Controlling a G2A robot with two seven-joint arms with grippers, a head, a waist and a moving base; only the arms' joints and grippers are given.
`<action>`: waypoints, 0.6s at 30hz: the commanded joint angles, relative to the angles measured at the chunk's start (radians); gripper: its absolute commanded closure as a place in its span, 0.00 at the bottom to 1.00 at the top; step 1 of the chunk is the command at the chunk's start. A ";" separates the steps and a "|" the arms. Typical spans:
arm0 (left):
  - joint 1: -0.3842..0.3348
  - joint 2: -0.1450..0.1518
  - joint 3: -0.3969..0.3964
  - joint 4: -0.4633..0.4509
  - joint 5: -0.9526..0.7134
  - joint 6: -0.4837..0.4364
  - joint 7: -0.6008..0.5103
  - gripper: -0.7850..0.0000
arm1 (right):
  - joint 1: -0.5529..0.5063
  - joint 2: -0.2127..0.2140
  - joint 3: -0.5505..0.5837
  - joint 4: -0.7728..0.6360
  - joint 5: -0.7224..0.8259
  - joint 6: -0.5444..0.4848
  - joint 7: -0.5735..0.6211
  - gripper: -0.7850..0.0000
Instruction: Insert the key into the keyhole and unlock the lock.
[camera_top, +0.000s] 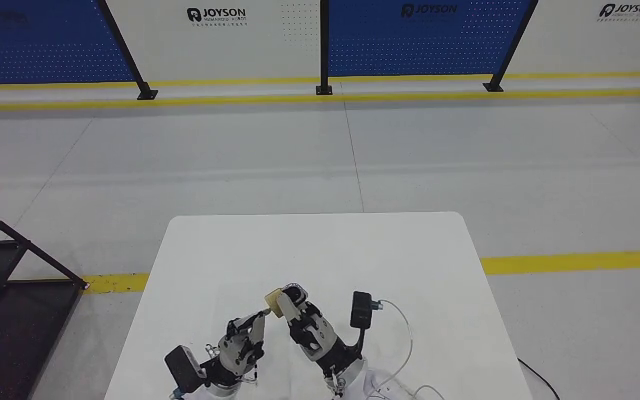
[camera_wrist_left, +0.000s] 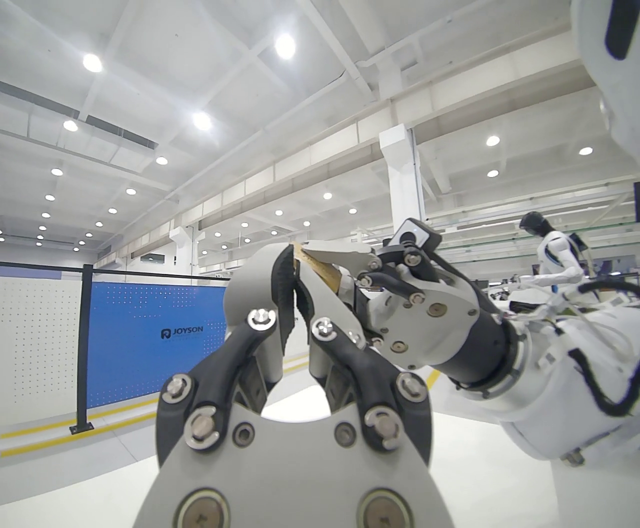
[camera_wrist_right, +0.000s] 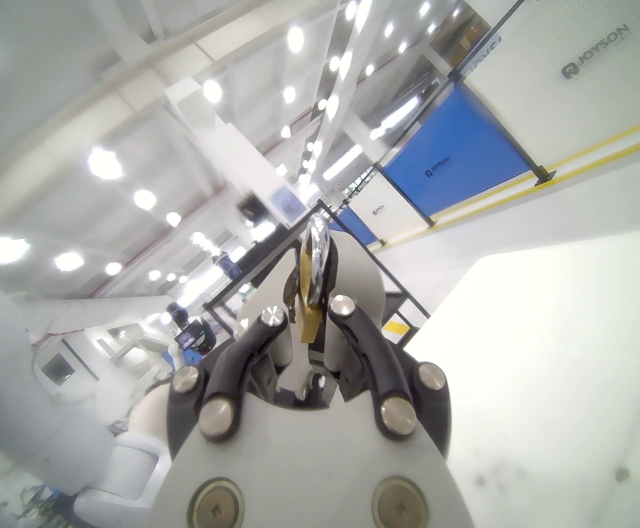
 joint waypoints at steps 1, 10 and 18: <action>-0.004 0.000 0.002 0.005 -0.003 -0.001 -0.001 1.00 | 0.000 0.000 0.001 0.000 -0.001 0.002 0.002 1.00; -0.011 0.002 0.006 0.012 0.003 0.021 -0.012 1.00 | -0.001 -0.003 0.001 0.000 -0.001 0.011 0.021 1.00; -0.018 0.005 -0.005 0.011 0.036 0.091 -0.014 1.00 | -0.003 -0.004 0.003 0.000 -0.004 0.012 0.028 1.00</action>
